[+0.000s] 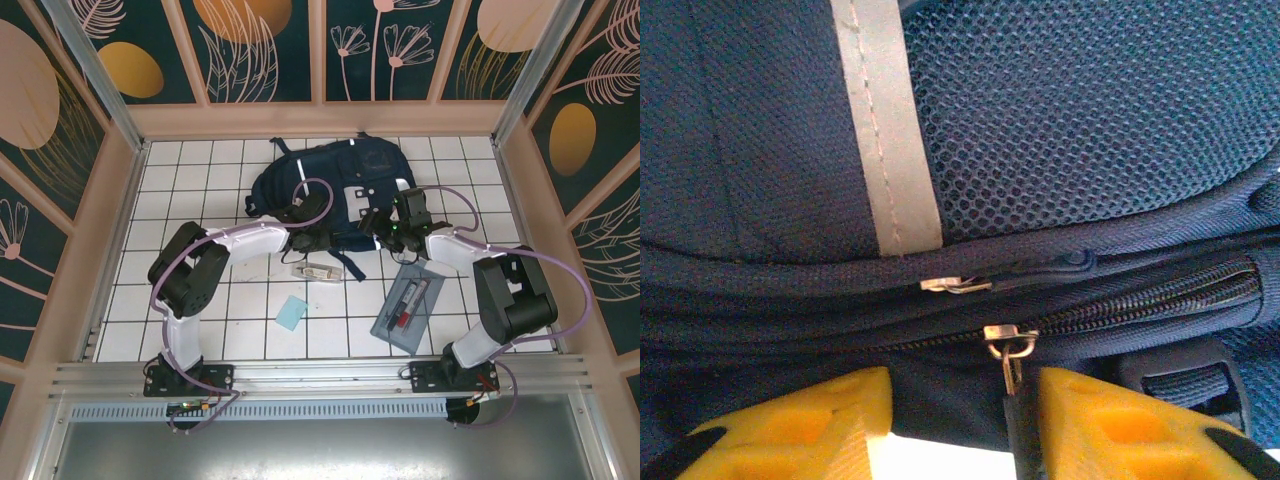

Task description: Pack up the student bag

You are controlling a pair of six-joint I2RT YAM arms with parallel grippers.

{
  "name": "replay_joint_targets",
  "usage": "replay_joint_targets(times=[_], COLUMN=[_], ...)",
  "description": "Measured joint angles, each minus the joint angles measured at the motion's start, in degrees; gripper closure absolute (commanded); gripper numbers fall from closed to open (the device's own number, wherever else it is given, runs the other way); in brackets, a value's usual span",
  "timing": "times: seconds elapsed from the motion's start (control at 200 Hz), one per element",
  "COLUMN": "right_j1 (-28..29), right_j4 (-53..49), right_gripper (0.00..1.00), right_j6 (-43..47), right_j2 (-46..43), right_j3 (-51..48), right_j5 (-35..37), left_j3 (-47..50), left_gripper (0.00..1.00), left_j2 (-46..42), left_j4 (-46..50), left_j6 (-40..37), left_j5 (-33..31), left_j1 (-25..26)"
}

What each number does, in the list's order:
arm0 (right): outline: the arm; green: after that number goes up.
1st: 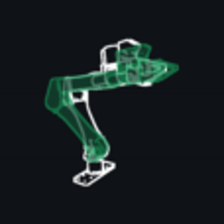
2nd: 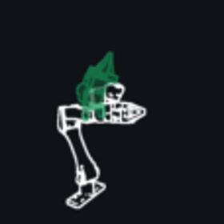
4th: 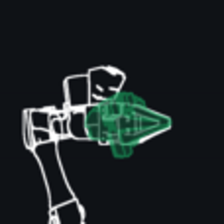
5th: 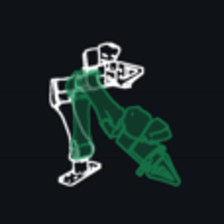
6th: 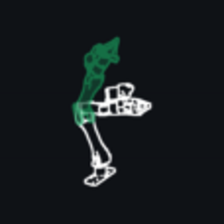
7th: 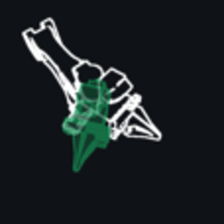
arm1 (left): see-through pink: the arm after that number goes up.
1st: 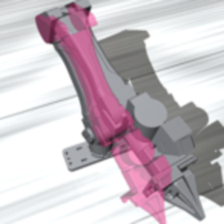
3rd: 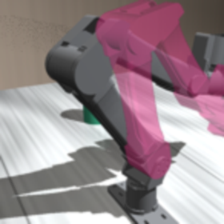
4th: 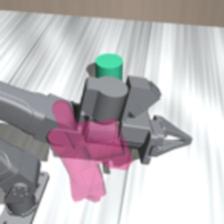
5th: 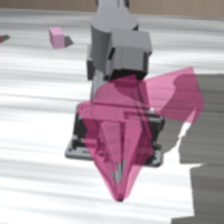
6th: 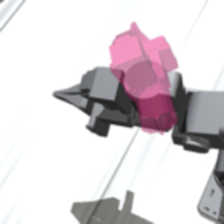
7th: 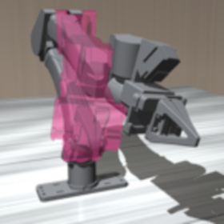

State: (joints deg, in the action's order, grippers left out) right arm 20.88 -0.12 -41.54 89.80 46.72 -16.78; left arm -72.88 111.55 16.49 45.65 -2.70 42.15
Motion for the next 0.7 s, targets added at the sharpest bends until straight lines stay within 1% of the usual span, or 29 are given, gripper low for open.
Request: replay_joint_targets(times=[0.04,0.205,0.3,0.415,0.591,0.701], right_j1=[0.0,0.0,-0.02,0.0,-0.02,-0.13], right_j4=[0.15,0.37,0.39,0.46,0.48,1.01], right_gripper=[0.41,0.41,0.41,0.41,0.41,0.41], right_j6=[-0.02,-0.42,-0.42,-0.42,-0.42,-0.85], right_j2=[0.15,0.46,0.66,1.11,1.68,3.1], right_j3=[0.0,0.0,0.0,0.0,0.0,0.0], right_j5=[0.0,-0.04,-0.02,-0.02,0.76,2.56], left_j3=[-0.15,-0.68,-0.76,-1.01,-1.68,-3.04], left_gripper=[0.68,0.79,0.83,1.0,1.0,1.0], left_j2=[0.04,0.26,0.26,0.26,0.26,0.26], left_j4=[0.39,1.42,1.57,1.84,2.91,4.81], left_j6=[-0.39,-0.68,-0.85,-1.4,-1.57,-2.93], left_j5=[-0.44,-1.05,-1.01,-1.01,-1.01,-1.97], left_j1=[0.09,0.2,0.2,0.31,0.31,0.39])
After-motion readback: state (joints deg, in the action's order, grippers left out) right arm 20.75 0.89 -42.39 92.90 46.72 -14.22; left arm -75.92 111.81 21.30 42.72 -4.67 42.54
